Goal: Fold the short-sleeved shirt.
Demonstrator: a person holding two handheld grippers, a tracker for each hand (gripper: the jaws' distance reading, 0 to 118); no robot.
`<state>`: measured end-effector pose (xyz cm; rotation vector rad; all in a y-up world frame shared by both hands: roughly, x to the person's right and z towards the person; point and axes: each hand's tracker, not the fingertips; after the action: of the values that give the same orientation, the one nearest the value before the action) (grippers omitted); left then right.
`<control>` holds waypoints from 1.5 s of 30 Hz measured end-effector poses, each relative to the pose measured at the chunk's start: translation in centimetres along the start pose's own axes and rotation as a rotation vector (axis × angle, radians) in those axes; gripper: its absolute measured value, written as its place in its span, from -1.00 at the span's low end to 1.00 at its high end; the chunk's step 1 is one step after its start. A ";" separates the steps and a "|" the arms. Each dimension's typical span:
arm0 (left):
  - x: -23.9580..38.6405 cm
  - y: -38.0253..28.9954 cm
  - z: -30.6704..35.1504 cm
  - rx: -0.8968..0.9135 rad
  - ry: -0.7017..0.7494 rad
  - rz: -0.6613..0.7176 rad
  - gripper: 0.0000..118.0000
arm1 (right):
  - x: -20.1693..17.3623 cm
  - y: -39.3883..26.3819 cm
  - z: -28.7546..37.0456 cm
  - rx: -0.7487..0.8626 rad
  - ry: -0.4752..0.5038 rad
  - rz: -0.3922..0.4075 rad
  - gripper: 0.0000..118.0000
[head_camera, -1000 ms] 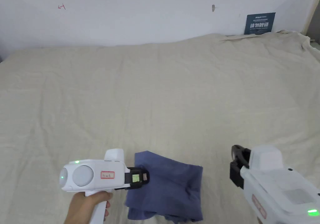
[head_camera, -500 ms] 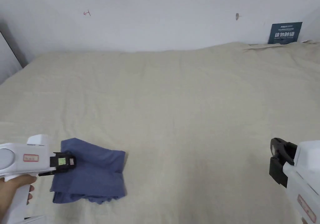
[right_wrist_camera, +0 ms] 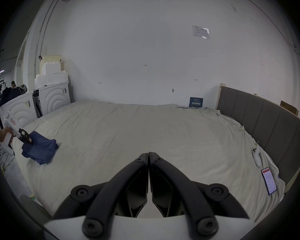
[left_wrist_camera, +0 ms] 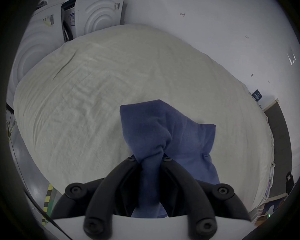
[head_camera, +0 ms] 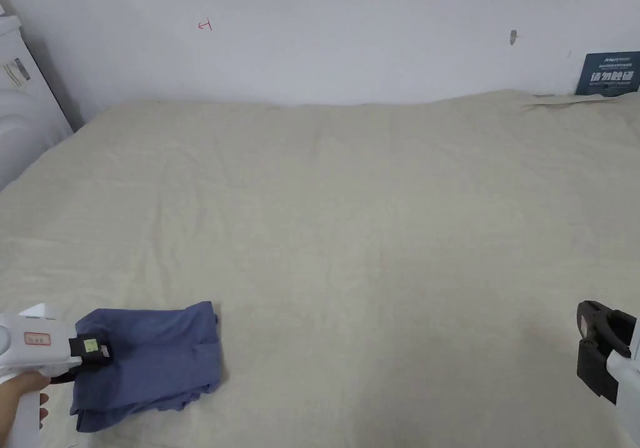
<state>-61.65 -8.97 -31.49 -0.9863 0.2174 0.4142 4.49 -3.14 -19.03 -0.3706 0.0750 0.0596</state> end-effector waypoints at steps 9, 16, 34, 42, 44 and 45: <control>1.6 -0.6 1.9 0.091 0.083 0.017 0.77 | -1.3 1.8 -0.5 0.001 0.005 -0.008 -0.99; 5.5 -1.1 8.0 0.357 0.067 -0.038 0.98 | 0.4 2.6 0.7 0.043 -0.001 -0.004 -0.99; 21.7 -10.8 20.7 1.007 0.001 -0.320 0.64 | 3.0 5.9 4.4 0.249 -0.076 0.039 -0.99; 26.1 -16.0 18.6 1.105 -0.084 -0.393 -0.68 | 2.3 6.5 6.7 0.304 -0.100 0.045 -0.99; 27.0 -16.6 18.1 1.086 -0.110 -0.415 -0.92 | 2.2 6.6 7.1 0.311 -0.105 0.045 -0.99; 27.3 -16.9 17.8 1.072 -0.123 -0.421 -0.98 | 2.1 6.6 7.4 0.314 -0.108 0.044 -0.99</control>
<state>-29.88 4.43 -18.89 0.0626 0.0866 -0.0610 6.60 5.80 -14.72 -0.0517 -0.0147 0.1096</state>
